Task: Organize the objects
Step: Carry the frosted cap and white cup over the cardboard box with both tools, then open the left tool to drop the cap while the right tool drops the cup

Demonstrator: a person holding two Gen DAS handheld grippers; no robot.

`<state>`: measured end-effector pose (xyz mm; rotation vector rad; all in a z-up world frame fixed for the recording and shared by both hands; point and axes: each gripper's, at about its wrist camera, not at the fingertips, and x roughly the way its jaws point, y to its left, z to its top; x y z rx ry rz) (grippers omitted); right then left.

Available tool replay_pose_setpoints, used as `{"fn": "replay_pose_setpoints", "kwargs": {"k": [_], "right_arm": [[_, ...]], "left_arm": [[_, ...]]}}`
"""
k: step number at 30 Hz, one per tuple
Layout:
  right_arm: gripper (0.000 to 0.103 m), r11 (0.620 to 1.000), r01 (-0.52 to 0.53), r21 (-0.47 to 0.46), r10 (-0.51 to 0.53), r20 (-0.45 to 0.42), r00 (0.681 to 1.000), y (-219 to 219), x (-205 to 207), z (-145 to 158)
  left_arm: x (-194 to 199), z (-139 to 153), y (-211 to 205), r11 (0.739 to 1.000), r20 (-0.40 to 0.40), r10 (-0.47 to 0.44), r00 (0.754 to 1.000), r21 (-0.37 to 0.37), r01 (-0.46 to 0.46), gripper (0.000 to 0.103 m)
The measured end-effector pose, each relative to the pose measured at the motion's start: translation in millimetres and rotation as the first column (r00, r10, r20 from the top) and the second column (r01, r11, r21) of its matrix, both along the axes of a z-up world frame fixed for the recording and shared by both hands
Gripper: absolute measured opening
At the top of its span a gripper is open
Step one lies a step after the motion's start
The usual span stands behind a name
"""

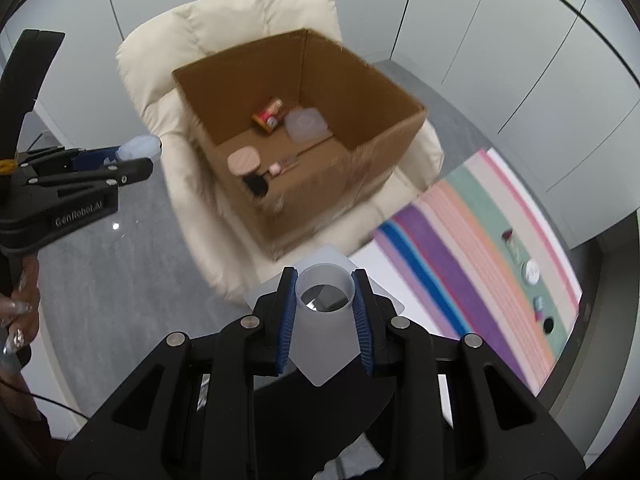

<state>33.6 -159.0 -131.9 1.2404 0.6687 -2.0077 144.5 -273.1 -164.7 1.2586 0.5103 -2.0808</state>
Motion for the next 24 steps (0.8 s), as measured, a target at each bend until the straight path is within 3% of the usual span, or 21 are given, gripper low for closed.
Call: {"fn": "replay_pose_setpoints", "kwargs": {"k": [8, 11, 17, 24], "right_arm": [[0.028, 0.997, 0.028, -0.078, -0.026, 0.022, 0.999, -48.4, -44.2, 2.2], [0.028, 0.996, 0.042, -0.075, -0.04, 0.033, 0.999, -70.3, -63.5, -8.1], [0.028, 0.995, 0.079, -0.054, -0.079, 0.0, 0.997, -109.8, -96.1, -31.3], [0.028, 0.993, 0.111, -0.029, -0.11, 0.042, 0.993, -132.8, -125.2, -62.7]], "left_arm": [[-49.0, -2.5, -50.0, 1.0, -0.003, 0.011, 1.0, -0.008, -0.011, 0.036], [-66.5, -12.5, -72.6, 0.999, 0.006, 0.029, 1.0, 0.017, -0.029, 0.036], [-98.2, -33.9, -99.7, 0.999, 0.054, 0.044, 0.998, -0.008, -0.043, 0.036], [-110.8, -52.2, -113.9, 0.999, 0.092, 0.051, 0.994, 0.012, -0.053, 0.036]]}}
